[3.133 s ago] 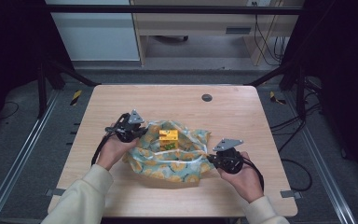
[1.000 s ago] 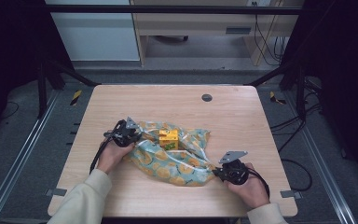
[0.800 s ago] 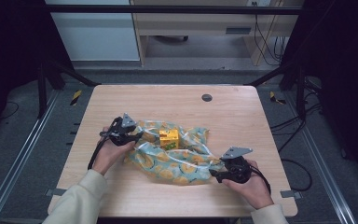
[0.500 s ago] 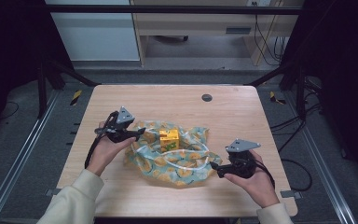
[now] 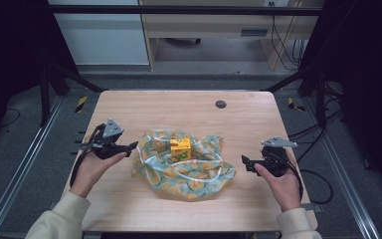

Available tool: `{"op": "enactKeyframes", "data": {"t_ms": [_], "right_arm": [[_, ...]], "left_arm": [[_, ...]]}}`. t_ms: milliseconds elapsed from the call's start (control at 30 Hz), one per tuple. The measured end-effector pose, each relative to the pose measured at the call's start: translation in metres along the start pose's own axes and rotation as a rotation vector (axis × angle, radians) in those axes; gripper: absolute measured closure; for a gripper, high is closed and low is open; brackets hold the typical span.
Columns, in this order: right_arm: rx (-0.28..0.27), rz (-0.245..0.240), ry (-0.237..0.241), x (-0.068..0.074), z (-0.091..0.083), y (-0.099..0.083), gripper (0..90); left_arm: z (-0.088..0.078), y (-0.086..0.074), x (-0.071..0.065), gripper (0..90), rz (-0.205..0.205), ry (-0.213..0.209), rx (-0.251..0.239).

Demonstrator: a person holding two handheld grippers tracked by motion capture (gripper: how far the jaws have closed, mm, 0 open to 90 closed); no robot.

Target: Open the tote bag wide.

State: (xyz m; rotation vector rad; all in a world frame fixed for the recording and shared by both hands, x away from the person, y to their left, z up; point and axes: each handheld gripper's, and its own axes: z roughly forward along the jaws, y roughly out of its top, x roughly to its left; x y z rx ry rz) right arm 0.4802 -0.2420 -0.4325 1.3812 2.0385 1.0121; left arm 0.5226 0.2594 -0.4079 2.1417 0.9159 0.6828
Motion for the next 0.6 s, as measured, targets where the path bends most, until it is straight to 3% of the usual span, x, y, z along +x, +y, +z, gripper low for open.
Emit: {"op": "enactKeyframes", "data": {"t_ms": [200,267,433,600], "right_arm": [[0.037,0.033,-0.041,-0.005,0.018,-0.011,7.8],[0.048,0.039,-0.040,-0.005,0.023,-0.017,8.1],[0.072,0.049,-0.032,-0.004,0.029,-0.032,9.1],[0.099,0.039,-0.049,-0.003,0.028,-0.044,9.3]], "left_arm": [[0.000,-0.032,0.005,21.4,-0.050,0.013,0.038],[0.002,-0.045,0.005,18.8,-0.075,0.003,0.055],[0.004,-0.072,0.005,13.0,-0.086,0.002,0.126],[0.009,-0.080,0.006,11.9,-0.114,0.008,0.139]]}}
